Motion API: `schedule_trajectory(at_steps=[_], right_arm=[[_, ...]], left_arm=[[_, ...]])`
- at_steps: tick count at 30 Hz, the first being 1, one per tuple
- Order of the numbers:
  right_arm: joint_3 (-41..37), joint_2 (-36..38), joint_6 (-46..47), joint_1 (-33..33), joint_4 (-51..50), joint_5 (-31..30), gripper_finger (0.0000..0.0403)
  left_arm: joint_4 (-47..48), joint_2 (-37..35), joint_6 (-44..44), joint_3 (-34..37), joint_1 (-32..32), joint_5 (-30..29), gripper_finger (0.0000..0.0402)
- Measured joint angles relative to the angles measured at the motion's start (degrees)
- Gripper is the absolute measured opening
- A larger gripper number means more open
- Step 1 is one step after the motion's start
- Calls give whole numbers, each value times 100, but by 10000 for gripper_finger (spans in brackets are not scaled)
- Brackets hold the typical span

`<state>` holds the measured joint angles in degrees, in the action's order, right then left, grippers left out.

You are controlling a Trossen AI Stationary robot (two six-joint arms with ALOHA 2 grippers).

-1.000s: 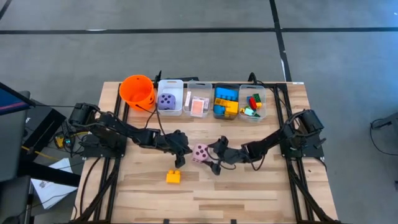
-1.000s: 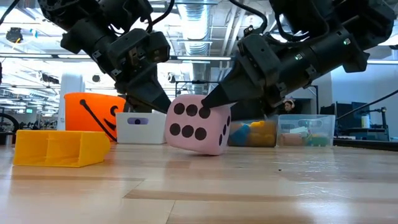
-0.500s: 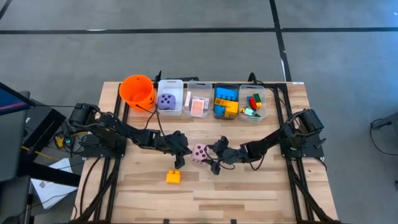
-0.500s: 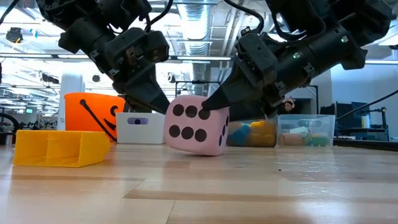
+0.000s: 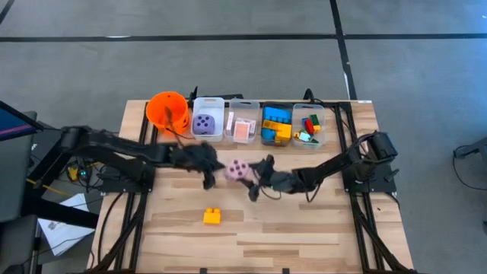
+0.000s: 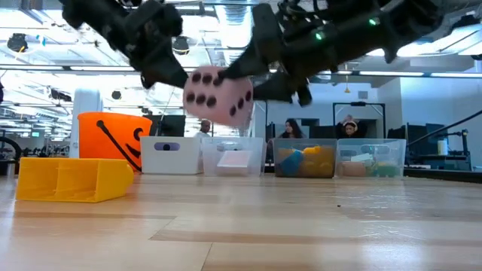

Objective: Pick & Place Toys
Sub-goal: Put the pink die into the white bin

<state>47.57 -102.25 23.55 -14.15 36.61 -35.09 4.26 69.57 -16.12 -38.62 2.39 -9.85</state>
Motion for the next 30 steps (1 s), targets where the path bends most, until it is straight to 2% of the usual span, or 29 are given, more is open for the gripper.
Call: schedule_trajectory(at_steps=[3, 7, 14, 17, 21, 24, 26, 30], right_arm=[[20, 134, -175, 180, 82, -138, 286], [1, 344, -442, 495, 15, -178, 286], [18, 731, -1063, 1165, 42, -173, 286], [148, 709, -1326, 1607, -40, 358, 286], [644, 382, -1353, 2296, -37, 1742, 286], [1231, -84, -1403, 2731, -444, 2422, 286], [1662, -376, -1543, 2991, -842, 2633, 286], [2673, -1143, -1870, 3391, -1373, 2632, 286]], left_arm=[[452, -799, 265, 19, -230, -224, 0], [547, -1658, 523, 10, -410, -245, 0], [842, -2305, 584, 19, -448, -498, 0], [852, -2320, 584, 19, -448, -505, 0], [862, -2257, 584, 21, -448, -519, 0], [858, -2212, 584, 25, -448, -520, 0], [866, -2213, 584, 25, -448, -520, 0], [865, -2217, 584, 25, -448, -520, 0]])
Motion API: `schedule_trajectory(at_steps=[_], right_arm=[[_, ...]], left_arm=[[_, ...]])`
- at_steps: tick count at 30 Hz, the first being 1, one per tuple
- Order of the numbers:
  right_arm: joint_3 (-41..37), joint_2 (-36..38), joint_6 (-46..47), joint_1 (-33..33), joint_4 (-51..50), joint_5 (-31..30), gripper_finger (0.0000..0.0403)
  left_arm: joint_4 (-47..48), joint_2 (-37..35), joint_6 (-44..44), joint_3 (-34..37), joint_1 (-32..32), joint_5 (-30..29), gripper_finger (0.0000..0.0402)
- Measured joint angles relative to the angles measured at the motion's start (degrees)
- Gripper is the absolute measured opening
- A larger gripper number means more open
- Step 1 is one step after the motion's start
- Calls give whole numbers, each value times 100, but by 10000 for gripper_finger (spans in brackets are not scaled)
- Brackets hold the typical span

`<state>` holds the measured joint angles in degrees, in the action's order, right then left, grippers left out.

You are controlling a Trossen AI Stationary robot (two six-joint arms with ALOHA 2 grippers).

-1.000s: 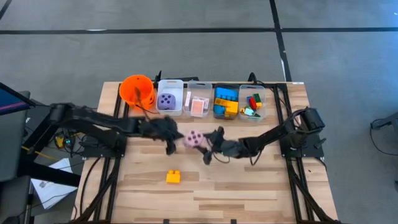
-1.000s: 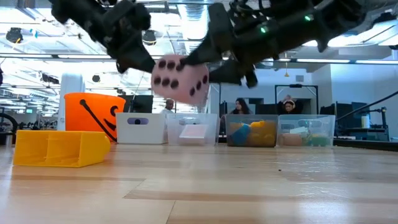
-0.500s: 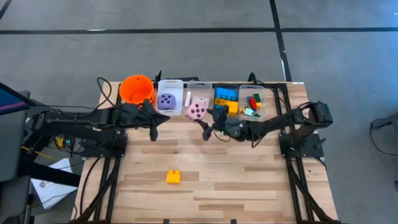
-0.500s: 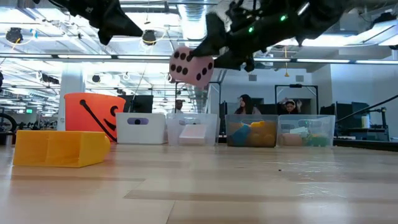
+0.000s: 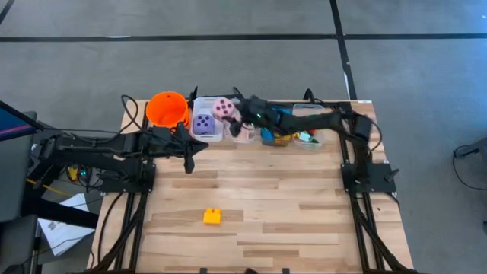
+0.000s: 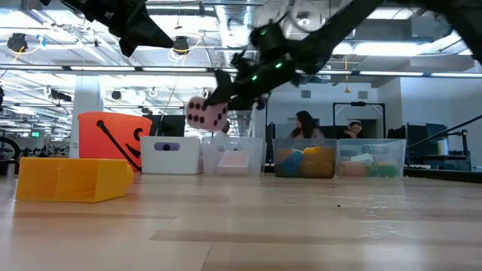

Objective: Pick & Place Toys
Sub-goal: Put the pink die into the white bin

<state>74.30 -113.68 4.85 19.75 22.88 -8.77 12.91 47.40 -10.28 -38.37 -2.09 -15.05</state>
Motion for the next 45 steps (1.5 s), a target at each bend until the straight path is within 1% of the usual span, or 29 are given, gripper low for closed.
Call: schedule_trajectory(at_steps=[2, 5, 7, 9, 15, 19, 26, 32, 38, 45], right_arm=[[496, -358, -20, 96, -243, 123, 286], [1213, -822, 11, 146, -580, 575, 286], [1661, -1125, 2, 124, -838, 687, 286], [2049, -1389, -18, 76, -1047, 680, 286], [2965, -1872, -14, 43, -1588, 236, 286], [3061, -1847, -35, 63, -1733, 137, 286], [3051, -1531, -64, 69, -1715, 53, 286], [3051, -1530, -317, 79, -1768, -526, 286], [3051, -1533, -535, 110, -2165, -912, 286], [3051, -1533, -551, 96, -1920, -930, 291]], left_arm=[[0, 0, -1, 0, -2, 0, 0], [0, 0, 0, 0, -2, 0, 0], [15, 0, 0, 0, -2, 0, 0], [67, 0, 0, 0, -2, 0, 0], [228, 0, -2, 0, -2, 2, 0], [282, 2, -2, 0, 15, 2, 0], [332, 0, -4, 0, 15, 2, 0], [375, 0, -7, 0, 15, 3, 0], [378, 0, -9, 0, 15, 4, 0], [378, 0, -24, 0, 15, 7, 0]])
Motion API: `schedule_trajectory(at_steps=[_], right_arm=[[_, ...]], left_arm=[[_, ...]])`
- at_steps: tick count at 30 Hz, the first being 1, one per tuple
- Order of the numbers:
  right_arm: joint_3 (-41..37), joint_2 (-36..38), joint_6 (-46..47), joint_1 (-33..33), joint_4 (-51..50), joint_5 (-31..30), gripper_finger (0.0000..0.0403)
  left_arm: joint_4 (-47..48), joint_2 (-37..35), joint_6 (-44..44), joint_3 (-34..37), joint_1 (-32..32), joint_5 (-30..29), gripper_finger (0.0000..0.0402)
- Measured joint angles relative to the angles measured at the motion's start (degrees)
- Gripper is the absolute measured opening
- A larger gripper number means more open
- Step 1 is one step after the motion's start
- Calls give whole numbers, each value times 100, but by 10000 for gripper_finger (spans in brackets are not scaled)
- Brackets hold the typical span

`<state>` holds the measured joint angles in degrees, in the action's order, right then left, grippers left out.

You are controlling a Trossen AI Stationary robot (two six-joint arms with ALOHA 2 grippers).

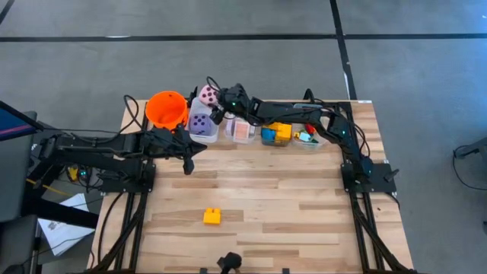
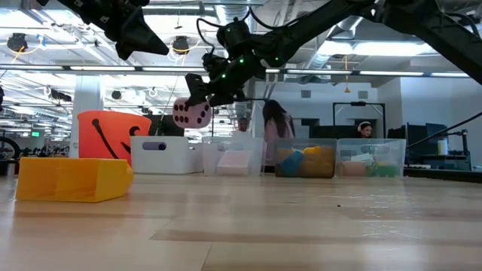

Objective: Pick & Place Toys
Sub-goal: Put the pink die into the white bin, then put the large yellow game piece into the black bin

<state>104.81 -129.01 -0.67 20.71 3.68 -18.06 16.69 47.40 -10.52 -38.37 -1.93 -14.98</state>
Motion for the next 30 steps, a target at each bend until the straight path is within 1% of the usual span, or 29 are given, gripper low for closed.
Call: schedule_trajectory(at_steps=[6, 13, 19, 27, 30], right_arm=[[0, 0, -449, -17, -20, 2, 334], [0, 0, -476, -18, -22, 7, 392], [0, 0, -398, -22, -167, 40, 397], [0, 0, 70, -109, -199, 50, 392], [0, -1, 27, -266, -349, 395, 393]], left_arm=[[0, 0, -7, 0, 0, 0, 0], [0, 0, -43, 0, 0, 3, 0], [0, 0, -44, 0, 0, 3, 0], [0, 0, -44, 0, 0, 2, 0], [1, 0, -44, 0, -1, 2, 0]])
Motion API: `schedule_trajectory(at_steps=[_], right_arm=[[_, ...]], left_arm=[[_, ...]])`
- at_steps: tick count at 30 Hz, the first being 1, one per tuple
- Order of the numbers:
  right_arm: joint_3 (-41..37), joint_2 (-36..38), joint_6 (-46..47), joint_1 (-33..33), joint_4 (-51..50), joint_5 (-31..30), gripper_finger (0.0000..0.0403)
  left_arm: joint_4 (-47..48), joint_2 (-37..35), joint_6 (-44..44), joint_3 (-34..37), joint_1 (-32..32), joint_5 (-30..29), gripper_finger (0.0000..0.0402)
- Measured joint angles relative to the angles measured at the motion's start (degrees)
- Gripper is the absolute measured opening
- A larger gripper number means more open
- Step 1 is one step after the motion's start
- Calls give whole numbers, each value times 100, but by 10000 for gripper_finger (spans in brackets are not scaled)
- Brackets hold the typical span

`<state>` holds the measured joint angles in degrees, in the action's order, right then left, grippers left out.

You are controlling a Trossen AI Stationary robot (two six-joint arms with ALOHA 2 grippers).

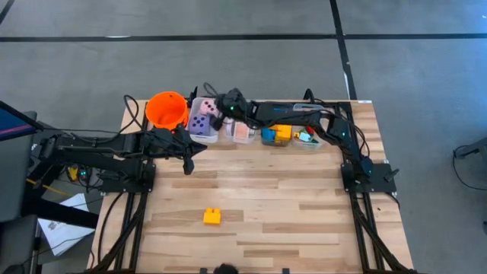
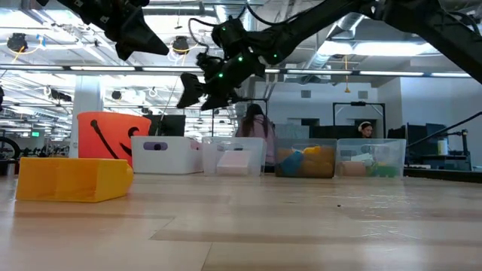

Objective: Pick & Place Toys
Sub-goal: Put the large yellow game piece into the black bin

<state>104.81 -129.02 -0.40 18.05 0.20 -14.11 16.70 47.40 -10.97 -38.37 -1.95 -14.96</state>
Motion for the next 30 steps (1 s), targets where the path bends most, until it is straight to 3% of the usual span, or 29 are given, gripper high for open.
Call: schedule_trajectory(at_steps=[3, 7, 10, 16, 19, 27, 30], right_arm=[[-4, 74, -181, -316, -601, 461, 395], [-2, 358, -41, -959, -1940, 191, 396], [-2, 532, 76, -1635, -2738, -525, 396], [-1, 849, 206, -3252, -3739, -2677, 396], [-2, 945, 512, -3883, -3942, -2975, 395], [1, 876, 1390, -4908, -3673, -2960, 395], [-28, 865, 1660, -4994, -3641, -3111, 395]], left_arm=[[42, 0, -1, 0, 1, 0, 0], [131, 0, -2, 0, 1, 2, 0], [135, 0, -1, 0, 1, 2, 0], [137, 1, -3, 0, 1, 2, 0], [133, 1, -45, 0, 20, 46, 0], [90, 171, -309, 39, 346, 1690, 18], [-600, 432, -310, 319, 754, 1971, 45]])
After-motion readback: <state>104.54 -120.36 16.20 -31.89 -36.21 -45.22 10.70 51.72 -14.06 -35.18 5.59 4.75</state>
